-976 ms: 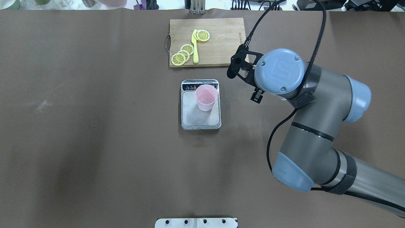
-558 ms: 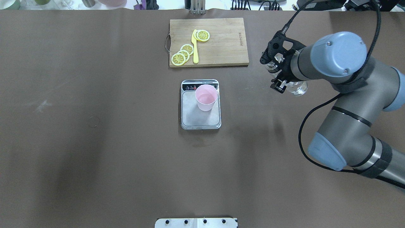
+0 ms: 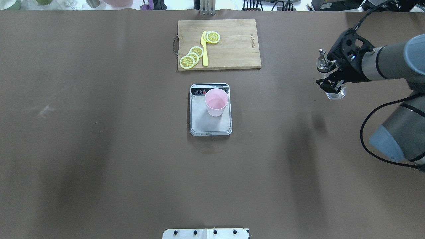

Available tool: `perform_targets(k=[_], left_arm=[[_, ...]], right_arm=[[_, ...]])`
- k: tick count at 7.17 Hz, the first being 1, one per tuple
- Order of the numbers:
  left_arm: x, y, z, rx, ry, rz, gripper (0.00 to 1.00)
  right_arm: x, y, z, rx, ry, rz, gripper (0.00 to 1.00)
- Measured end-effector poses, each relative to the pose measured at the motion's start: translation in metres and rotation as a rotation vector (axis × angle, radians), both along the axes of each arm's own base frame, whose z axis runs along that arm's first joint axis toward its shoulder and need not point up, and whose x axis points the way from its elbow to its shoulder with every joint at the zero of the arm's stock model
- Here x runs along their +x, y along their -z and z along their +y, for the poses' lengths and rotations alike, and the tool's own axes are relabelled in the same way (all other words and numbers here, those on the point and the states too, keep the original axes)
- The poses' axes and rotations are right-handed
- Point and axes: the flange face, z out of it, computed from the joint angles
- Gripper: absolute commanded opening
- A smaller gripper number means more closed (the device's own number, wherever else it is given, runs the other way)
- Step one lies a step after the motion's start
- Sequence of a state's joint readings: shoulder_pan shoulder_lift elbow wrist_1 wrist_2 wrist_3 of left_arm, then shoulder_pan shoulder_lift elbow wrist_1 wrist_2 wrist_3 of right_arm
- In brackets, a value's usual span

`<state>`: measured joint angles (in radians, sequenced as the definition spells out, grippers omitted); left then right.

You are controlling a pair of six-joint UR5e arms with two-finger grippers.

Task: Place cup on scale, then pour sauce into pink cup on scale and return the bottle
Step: 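Turn the bottle upright and carry it back with the right gripper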

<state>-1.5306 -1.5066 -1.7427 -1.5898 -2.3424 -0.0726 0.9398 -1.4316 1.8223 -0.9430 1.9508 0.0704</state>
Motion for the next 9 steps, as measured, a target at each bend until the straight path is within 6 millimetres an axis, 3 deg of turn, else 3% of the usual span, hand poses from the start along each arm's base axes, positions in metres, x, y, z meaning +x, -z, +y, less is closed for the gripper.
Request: perform_targets(k=[3,4,6,9], left_arm=[[0.000,-0.002,0.000,-0.004,0.000,-0.009,0.98],[0.000,-0.003,0.000,-0.005,0.001,-0.010,0.98],[0.000,-0.003,0.001,-0.005,0.001,-0.011,0.98],[-0.001,-0.003,0.002,-0.006,0.003,-0.011,0.98]], right_arm=[[0.062,-0.090,-0.006,-0.019,-0.005,-0.171,0.45],[0.078,-0.111,-0.003,-0.024,-0.005,-0.222,0.45],[0.101,-0.131,0.011,-0.036,-0.021,-0.304,0.45],[0.111,-0.159,0.027,-0.052,-0.043,-0.415,0.45]])
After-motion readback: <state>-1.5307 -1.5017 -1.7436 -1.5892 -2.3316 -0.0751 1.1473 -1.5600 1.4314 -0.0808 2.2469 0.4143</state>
